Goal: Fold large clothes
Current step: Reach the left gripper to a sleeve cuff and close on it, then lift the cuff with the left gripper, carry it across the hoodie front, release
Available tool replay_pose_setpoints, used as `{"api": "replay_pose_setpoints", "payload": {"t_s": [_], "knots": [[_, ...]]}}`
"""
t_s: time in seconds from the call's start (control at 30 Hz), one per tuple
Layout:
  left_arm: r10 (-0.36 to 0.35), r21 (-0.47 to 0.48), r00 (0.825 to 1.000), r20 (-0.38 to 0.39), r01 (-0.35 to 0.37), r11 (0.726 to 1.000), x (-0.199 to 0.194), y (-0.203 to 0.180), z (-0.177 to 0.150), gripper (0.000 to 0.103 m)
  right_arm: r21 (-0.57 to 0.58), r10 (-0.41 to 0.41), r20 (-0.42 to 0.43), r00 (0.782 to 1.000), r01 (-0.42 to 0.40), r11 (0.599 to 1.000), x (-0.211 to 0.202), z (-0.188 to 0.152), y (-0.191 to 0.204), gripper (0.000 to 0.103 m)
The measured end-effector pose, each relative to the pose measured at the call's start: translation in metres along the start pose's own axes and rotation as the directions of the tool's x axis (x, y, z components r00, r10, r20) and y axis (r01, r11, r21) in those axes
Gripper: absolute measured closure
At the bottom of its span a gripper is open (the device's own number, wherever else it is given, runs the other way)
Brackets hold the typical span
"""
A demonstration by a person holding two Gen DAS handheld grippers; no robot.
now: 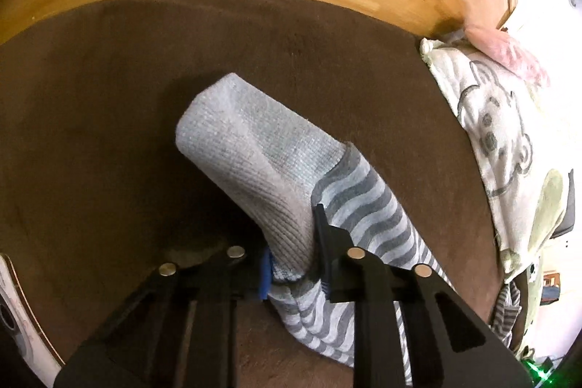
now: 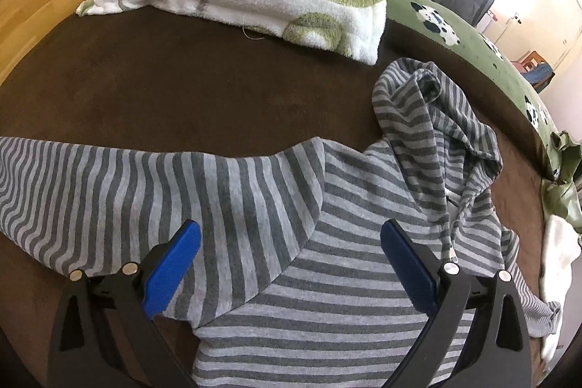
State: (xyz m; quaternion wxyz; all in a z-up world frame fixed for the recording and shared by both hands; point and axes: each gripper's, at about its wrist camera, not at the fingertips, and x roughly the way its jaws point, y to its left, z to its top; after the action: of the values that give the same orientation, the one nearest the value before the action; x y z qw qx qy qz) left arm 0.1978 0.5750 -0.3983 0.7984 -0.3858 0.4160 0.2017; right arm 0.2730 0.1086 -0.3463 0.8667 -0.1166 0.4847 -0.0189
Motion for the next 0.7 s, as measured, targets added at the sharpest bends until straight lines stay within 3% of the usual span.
{"api": "replay_pose_setpoints", "payload": {"t_s": [0.2, 0.23, 0.27, 0.33, 0.43, 0.7], "knots": [[-0.033, 0.059, 0.995, 0.09, 0.027, 0.998, -0.03, -0.02, -0.005, 0.084, 0.026, 0.037, -0.013, 0.999, -0.036, 0.999, 0.008, -0.005, -0.01, 0.006], [-0.049, 0.058, 0.995, 0.092, 0.043, 0.997, -0.034, -0.023, -0.005, 0.084, 0.027, 0.055, -0.019, 0.998, -0.055, 0.998, 0.01, -0.006, -0.01, 0.011], [-0.058, 0.058, 0.994, 0.092, 0.053, 0.997, -0.037, -0.024, -0.005, 0.084, 0.023, 0.071, -0.027, 0.997, -0.07, 0.997, 0.014, -0.007, -0.01, 0.018], [-0.07, 0.069, 0.992, 0.101, 0.063, 0.996, -0.046, -0.03, -0.005, 0.084, 0.014, 0.097, -0.062, 0.993, -0.097, 0.995, 0.024, -0.009, -0.007, 0.052], [-0.071, 0.106, 0.99, 0.122, 0.058, 0.993, -0.062, -0.041, -0.006, 0.084, 0.026, 0.145, -0.108, 0.983, -0.144, 0.989, 0.042, -0.016, -0.003, 0.075], [-0.161, 0.249, 0.976, 0.145, 0.122, 0.961, -0.098, -0.095, -0.015, 0.084, 0.026, 0.175, -0.081, 0.981, -0.174, 0.984, 0.055, -0.026, -0.002, 0.074]]}}
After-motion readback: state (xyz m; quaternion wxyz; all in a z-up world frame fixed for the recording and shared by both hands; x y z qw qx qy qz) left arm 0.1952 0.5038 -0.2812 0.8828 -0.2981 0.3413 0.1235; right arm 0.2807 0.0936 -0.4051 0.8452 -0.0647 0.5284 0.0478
